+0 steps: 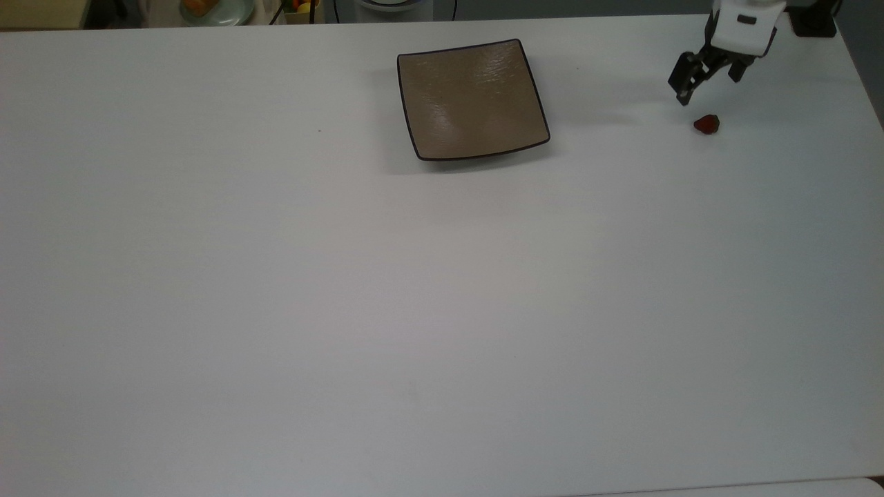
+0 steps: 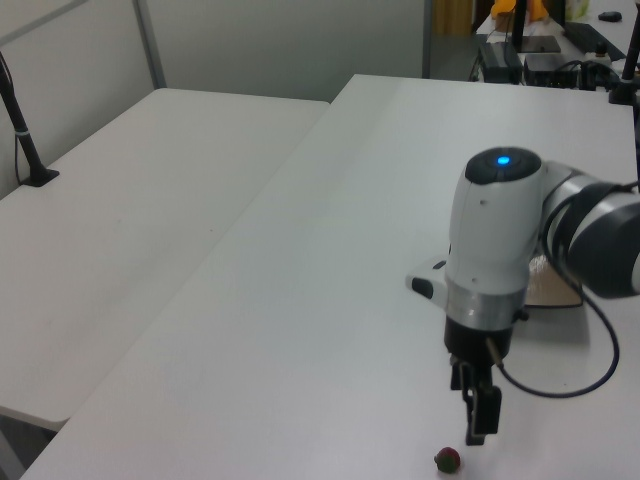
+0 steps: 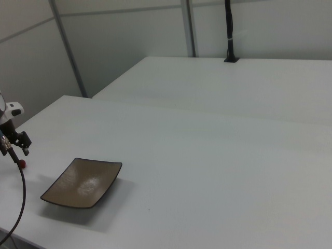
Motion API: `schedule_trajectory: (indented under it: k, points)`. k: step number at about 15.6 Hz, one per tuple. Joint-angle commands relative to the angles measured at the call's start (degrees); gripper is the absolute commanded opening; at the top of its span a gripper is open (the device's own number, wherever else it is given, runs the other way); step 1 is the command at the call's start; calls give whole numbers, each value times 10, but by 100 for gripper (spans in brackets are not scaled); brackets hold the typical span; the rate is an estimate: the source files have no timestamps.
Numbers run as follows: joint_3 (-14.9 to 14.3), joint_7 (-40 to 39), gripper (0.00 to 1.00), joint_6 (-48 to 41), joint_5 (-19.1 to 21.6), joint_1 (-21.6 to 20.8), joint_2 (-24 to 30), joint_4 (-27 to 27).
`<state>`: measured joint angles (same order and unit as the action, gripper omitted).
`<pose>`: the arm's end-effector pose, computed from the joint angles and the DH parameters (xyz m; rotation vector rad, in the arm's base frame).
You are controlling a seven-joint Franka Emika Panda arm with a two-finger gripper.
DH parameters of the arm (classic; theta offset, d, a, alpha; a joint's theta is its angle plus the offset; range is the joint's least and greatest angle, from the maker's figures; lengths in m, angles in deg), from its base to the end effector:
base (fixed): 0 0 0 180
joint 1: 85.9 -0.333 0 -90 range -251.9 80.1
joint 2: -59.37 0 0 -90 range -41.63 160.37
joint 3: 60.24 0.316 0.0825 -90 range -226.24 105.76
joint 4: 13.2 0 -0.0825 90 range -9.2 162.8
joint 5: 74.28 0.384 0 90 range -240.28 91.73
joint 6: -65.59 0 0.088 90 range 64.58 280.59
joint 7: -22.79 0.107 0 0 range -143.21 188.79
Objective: Strawberries on a ceramic plate
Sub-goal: 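Lower the open gripper over the red strawberry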
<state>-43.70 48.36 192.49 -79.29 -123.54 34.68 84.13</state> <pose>0.4124 0.5315 0.3631 -2.9381 -0.7770 -0.0775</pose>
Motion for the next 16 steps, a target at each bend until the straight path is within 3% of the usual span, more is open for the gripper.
schedule_trajectory:
  k: [1,11,16]
  points:
    - [-3,3,100,41,-46,-11,-32,-6]
    - [-3,-30,98,87,-83,-15,-70,-7]
    - [-3,-49,61,87,-81,-13,-70,-8]
